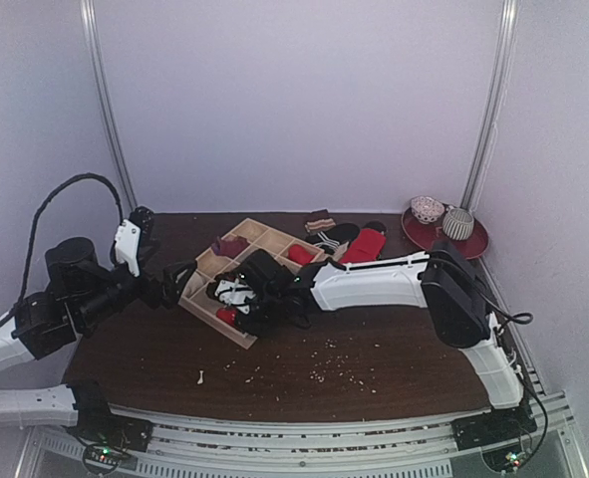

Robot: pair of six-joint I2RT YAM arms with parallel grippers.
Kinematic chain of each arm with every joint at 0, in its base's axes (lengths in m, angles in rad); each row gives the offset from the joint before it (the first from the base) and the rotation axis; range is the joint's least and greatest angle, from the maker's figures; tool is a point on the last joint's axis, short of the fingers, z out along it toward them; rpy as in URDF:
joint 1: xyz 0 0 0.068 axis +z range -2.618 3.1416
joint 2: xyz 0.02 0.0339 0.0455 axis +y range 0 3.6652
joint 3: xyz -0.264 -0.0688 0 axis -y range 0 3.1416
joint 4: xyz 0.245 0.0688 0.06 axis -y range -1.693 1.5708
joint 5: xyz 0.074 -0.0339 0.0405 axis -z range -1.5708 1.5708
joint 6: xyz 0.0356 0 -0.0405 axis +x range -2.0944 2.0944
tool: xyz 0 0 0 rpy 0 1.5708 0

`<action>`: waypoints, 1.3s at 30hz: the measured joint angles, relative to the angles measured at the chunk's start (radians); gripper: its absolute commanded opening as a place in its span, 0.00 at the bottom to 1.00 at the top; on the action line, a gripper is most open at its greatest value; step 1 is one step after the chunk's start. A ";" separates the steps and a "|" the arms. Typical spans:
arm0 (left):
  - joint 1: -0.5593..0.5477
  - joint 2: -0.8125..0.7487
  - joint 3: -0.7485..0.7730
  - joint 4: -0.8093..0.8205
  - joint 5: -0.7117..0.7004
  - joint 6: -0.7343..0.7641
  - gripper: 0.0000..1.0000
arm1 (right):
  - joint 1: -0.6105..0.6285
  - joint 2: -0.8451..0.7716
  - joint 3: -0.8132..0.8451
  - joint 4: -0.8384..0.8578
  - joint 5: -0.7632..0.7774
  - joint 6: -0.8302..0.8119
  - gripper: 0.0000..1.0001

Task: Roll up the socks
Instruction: Place the sock in the storage box, then adjust the sock in the storage box.

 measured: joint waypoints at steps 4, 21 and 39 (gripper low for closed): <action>0.000 0.026 0.017 -0.032 0.006 -0.008 0.91 | -0.007 0.034 0.071 -0.082 -0.027 0.066 0.04; 0.000 0.045 0.040 -0.060 0.019 -0.011 0.91 | -0.045 0.072 0.122 -0.124 -0.126 0.261 0.40; 0.000 0.071 0.052 -0.060 0.018 -0.011 0.92 | -0.080 0.049 0.132 -0.210 -0.160 0.290 0.60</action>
